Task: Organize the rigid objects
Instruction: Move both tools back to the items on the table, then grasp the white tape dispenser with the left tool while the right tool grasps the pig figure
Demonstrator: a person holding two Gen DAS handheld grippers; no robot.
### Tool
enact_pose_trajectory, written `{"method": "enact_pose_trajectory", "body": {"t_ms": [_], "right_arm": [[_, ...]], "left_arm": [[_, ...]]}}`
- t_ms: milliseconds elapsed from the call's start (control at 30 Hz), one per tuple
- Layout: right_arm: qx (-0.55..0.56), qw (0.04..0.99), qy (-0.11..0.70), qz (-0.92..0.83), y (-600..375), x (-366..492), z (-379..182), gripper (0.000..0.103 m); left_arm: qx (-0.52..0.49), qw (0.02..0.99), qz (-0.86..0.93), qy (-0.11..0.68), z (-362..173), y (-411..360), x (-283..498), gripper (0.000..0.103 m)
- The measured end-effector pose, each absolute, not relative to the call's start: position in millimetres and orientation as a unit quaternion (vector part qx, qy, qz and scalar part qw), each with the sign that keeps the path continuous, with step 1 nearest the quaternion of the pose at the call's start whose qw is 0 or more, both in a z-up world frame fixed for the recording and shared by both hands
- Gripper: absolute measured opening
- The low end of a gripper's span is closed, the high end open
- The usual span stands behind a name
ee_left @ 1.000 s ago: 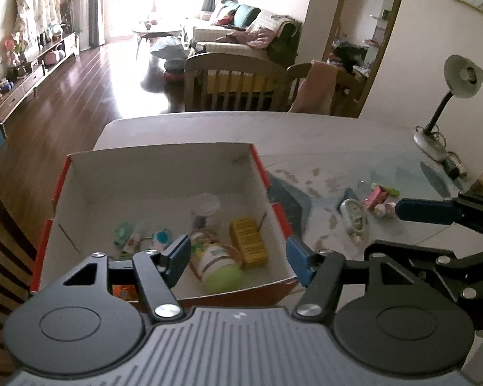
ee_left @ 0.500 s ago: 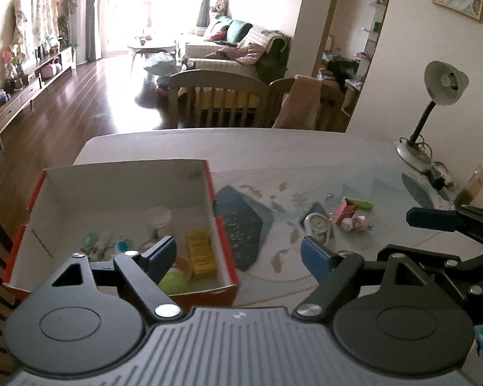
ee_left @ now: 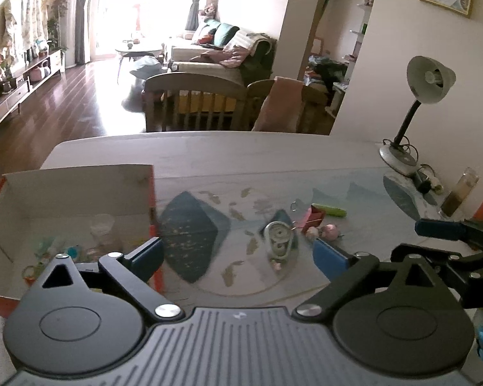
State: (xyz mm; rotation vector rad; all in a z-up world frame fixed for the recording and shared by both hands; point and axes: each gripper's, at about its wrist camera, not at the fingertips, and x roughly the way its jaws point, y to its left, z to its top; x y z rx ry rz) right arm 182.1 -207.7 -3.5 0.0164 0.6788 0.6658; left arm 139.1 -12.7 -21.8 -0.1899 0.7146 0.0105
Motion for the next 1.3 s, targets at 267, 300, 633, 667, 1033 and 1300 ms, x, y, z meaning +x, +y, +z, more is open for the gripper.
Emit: {"method": "enact_pose_trajectory", "body": {"t_ms": [267,300,633,667,1033,1300], "right_arm": [[0.001,0.893,0.343,0.291,-242,208,-21,0.092],[-0.002,0.894,0.344,0.289,-245,211,-23,0.092],[-0.014,0.894,0.367,0.258,-255,262,-55,0.092],[-0.013,0.892,0.371,0.256,-254,267,-58,0.092],[-0.009,0.874,0.426,0.233,-230,310,-106,0.090],[0.001,0.857,0.464,0.224,-214,335,-133,0.087]], "left_arm": [[-0.082,0.932,0.005,0.353,-45,-48,172,0.103],[-0.085,0.931,0.004,0.355,-49,-52,177,0.103],[-0.096,0.919,0.019,0.381,-103,-79,226,0.103],[-0.092,0.919,0.020,0.383,-108,-80,230,0.103],[-0.065,0.907,0.026,0.415,-154,-87,268,0.103],[-0.058,0.902,0.032,0.427,-176,-87,283,0.103]]}}
